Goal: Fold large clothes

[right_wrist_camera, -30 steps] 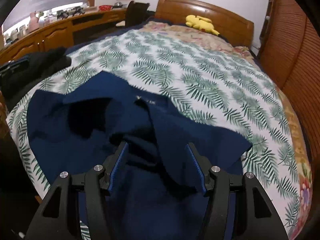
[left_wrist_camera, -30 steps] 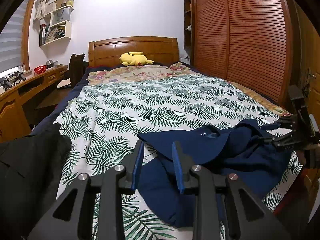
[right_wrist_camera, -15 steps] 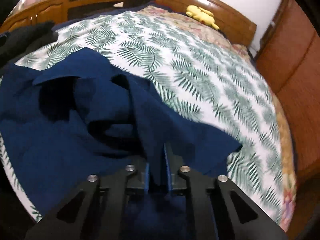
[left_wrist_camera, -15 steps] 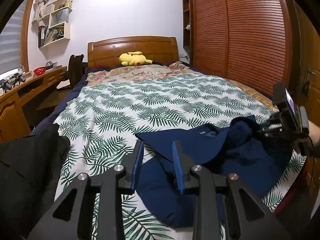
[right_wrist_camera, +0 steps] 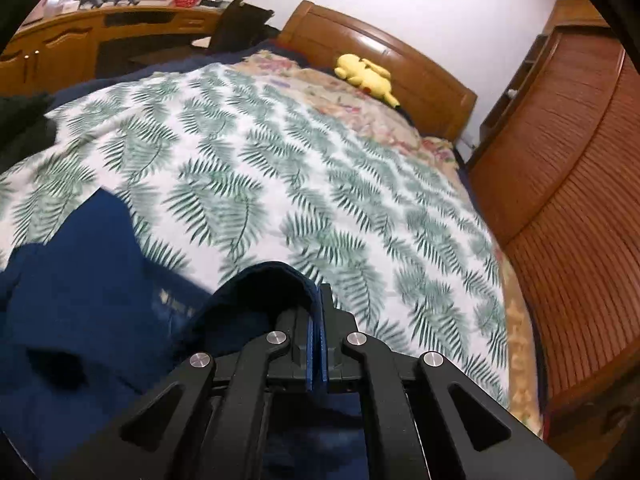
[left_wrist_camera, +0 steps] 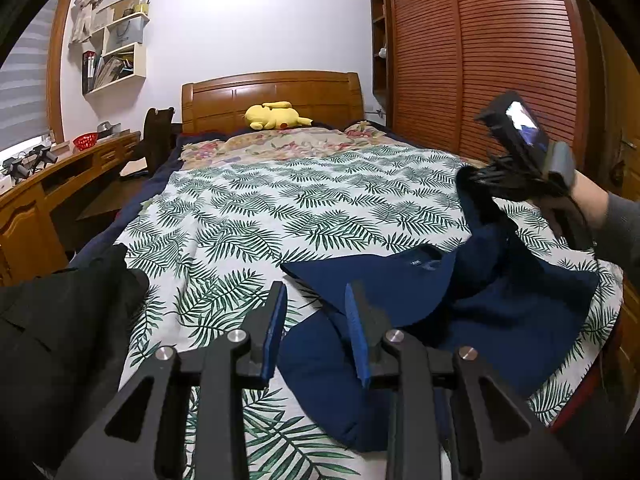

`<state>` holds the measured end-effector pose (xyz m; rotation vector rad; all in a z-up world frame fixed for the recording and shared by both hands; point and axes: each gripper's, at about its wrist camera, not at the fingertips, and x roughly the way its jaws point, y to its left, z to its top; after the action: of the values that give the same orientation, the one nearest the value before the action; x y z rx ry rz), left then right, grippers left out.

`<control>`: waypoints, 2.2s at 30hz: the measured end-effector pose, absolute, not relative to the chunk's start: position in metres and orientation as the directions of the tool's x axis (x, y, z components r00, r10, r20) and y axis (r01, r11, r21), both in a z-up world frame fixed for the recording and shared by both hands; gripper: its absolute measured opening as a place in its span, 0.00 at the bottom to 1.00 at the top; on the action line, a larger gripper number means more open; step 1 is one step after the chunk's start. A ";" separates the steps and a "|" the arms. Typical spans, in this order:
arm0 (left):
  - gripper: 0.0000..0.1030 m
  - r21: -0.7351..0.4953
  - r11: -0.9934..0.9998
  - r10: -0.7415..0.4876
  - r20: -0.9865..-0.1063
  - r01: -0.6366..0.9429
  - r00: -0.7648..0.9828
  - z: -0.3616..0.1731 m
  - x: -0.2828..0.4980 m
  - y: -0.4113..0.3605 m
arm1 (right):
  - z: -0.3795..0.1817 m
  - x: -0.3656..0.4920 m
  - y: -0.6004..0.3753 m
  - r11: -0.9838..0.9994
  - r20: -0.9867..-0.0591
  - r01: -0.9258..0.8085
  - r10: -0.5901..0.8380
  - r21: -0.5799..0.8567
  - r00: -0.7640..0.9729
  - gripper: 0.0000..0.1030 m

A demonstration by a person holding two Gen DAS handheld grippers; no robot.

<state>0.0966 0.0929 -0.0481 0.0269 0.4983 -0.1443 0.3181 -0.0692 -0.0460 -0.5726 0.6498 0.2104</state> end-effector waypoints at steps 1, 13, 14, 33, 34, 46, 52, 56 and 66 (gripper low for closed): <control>0.27 -0.010 0.989 -0.132 -0.480 0.145 0.867 -0.049 0.097 0.093 | -0.047 0.324 -0.064 0.827 -0.636 -0.365 0.011 -0.428 0.772 0.00; 0.27 -0.018 0.994 -0.102 -0.495 0.107 0.863 -0.052 0.103 0.100 | -0.042 0.293 -0.035 0.837 -0.657 -0.500 0.250 -0.224 0.711 0.67; 0.27 -0.019 0.994 -0.100 -0.495 0.104 0.863 -0.052 0.103 0.101 | -0.046 0.285 -0.031 0.823 -0.666 -0.527 0.273 -0.212 0.694 0.67; 0.28 -0.025 0.997 -0.075 -0.510 0.072 0.857 -0.058 0.103 0.110 | -0.126 0.213 0.055 0.586 -0.824 -0.793 0.361 -0.165 0.438 0.67; 0.28 -0.025 0.997 -0.075 -0.511 0.073 0.856 -0.058 0.103 0.110 | -0.131 0.215 0.057 0.580 -0.827 -0.790 0.335 -0.196 0.451 0.66; 0.28 -0.040 0.994 -0.106 -0.532 0.101 0.840 -0.063 0.107 0.106 | -0.083 0.308 0.035 0.679 -0.689 -0.586 0.161 -0.442 0.706 0.01; 0.28 -0.034 0.992 -0.117 -0.548 0.118 0.829 -0.069 0.110 0.098 | -0.063 0.365 -0.007 0.829 -0.673 -0.385 0.013 -0.407 0.740 0.47; 0.28 -0.035 0.990 -0.130 -0.560 0.134 0.818 -0.072 0.113 0.094 | -0.064 0.355 -0.038 0.857 -0.688 -0.398 0.073 -0.327 0.722 0.63; 0.28 -0.012 0.986 -0.143 -0.597 0.169 0.790 -0.081 0.123 0.075 | -0.073 0.284 -0.101 0.849 -0.720 -0.495 0.228 -0.182 0.655 0.64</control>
<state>0.1229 0.0753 -0.0809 0.0423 0.6388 -0.1676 0.2838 -0.1010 -0.0734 -0.3836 0.7521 0.4214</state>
